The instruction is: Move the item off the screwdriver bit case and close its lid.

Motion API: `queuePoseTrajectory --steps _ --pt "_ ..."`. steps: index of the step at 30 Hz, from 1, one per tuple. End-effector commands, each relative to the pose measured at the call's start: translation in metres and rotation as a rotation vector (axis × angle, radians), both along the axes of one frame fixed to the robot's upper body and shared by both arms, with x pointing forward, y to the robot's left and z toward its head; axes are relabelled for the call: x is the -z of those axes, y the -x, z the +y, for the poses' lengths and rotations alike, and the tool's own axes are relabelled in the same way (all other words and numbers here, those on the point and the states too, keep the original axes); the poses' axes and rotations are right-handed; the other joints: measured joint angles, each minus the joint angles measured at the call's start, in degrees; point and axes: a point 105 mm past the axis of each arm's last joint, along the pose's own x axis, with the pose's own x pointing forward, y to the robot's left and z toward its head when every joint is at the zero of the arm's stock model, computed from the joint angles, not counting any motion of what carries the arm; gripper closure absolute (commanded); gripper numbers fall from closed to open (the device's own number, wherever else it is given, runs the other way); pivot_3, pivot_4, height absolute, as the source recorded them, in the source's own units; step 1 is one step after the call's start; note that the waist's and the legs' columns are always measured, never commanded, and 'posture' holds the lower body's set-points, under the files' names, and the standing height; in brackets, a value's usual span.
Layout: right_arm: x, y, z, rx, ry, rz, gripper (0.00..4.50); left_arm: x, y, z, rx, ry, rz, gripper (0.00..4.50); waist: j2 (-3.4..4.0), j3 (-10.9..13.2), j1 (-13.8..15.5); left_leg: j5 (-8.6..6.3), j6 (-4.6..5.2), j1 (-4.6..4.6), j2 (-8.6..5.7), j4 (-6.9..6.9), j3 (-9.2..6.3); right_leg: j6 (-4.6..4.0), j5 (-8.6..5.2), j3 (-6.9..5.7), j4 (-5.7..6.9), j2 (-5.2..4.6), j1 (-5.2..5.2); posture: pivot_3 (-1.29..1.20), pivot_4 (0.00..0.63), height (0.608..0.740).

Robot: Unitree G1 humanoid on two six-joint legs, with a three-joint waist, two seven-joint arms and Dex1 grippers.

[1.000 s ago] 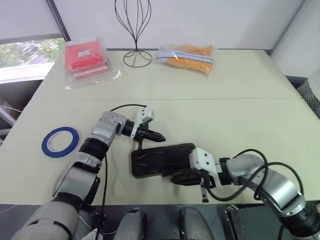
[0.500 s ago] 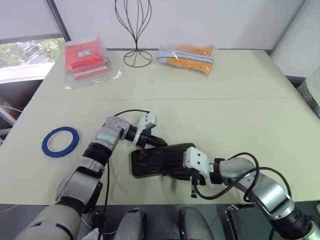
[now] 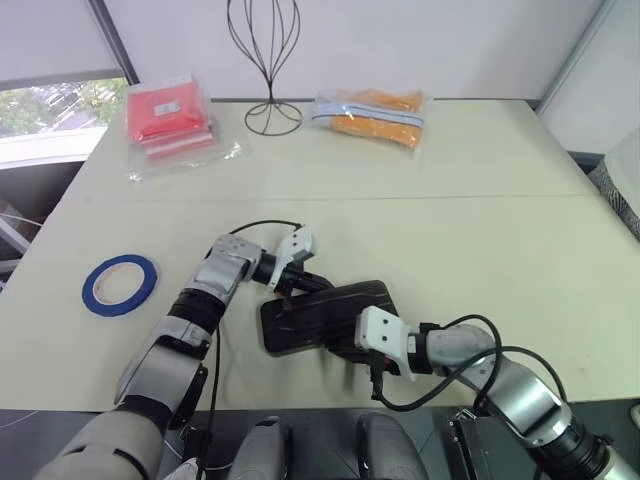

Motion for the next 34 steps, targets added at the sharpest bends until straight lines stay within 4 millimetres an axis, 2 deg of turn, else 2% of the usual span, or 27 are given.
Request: queuePoseTrajectory --steps 1,6,10,15,19,21,24,28,34 --pt "-0.016 -0.024 -0.009 0.109 -0.001 -0.137 4.47 0.015 0.012 -0.005 0.055 -0.028 0.035 4.50 0.00 0.0 0.0 0.00 0.00 0.00 0.00 0.00 0.00 0.00 0.00 0.00 0.00 0.00 0.00 0.00 0.150 0.740" --pt "-0.022 -0.033 -0.009 0.129 -0.016 -0.182 4.47 0.018 0.014 -0.006 0.066 -0.030 0.036 4.50 -0.01 0.0 -0.1 0.00 0.00 0.01 0.02 0.00 0.00 0.00 0.00 0.00 0.01 0.03 0.00 0.00 0.150 0.740" --pt "-0.023 -0.025 -0.012 0.083 -0.005 -0.140 4.47 0.008 0.007 -0.004 0.026 -0.001 0.020 4.50 -0.01 0.0 -0.1 0.00 0.00 0.02 0.02 0.00 0.00 0.00 0.00 0.00 0.02 0.03 0.01 0.00 0.150 0.740" --pt "-0.031 -0.006 -0.023 0.025 -0.005 -0.059 4.47 -0.021 -0.009 0.003 -0.064 0.084 -0.028 4.50 -0.04 0.0 0.2 0.00 0.00 -0.06 0.01 0.02 -0.02 0.00 0.00 0.02 -0.02 0.03 -0.01 0.00 0.150 0.740" --pt "-0.058 -0.001 -0.044 0.048 -0.013 -0.050 4.47 -0.061 -0.020 0.025 -0.160 0.170 -0.082 4.50 -0.13 0.1 0.0 0.00 0.00 -0.13 0.02 0.01 -0.14 0.00 0.00 0.00 -0.01 0.03 -0.09 0.00 0.150 0.740" --pt "-0.071 0.000 -0.056 0.065 -0.007 -0.060 4.47 -0.074 -0.019 0.037 -0.188 0.183 -0.112 4.50 -0.12 0.1 -0.1 0.00 0.01 -0.12 0.03 -0.01 -0.13 0.00 0.00 0.02 0.00 0.03 -0.10 0.00 0.150 0.740" --pt "-0.096 -0.001 -0.076 0.088 0.007 -0.096 4.47 -0.091 -0.008 0.056 -0.218 0.196 -0.129 4.50 -0.10 0.1 0.1 -0.01 0.01 -0.07 0.04 -0.03 -0.13 0.00 0.00 0.01 0.00 0.03 -0.06 0.00 0.150 0.740" --pt "-0.130 -0.009 -0.102 0.134 0.043 -0.171 4.47 -0.107 0.018 0.080 -0.241 0.195 -0.118 4.50 -0.09 0.2 0.0 -0.01 0.01 -0.09 0.06 -0.06 -0.11 0.00 0.00 0.06 -0.02 0.01 -0.08 0.00 0.150 0.740" --pt "-0.154 -0.018 -0.126 0.177 0.065 -0.219 4.47 -0.112 0.047 0.100 -0.318 0.171 -0.095 4.50 -0.10 0.2 0.2 -0.01 0.01 -0.08 0.10 -0.06 -0.09 0.00 0.00 0.06 -0.06 -0.01 -0.05 0.00 0.150 0.740"
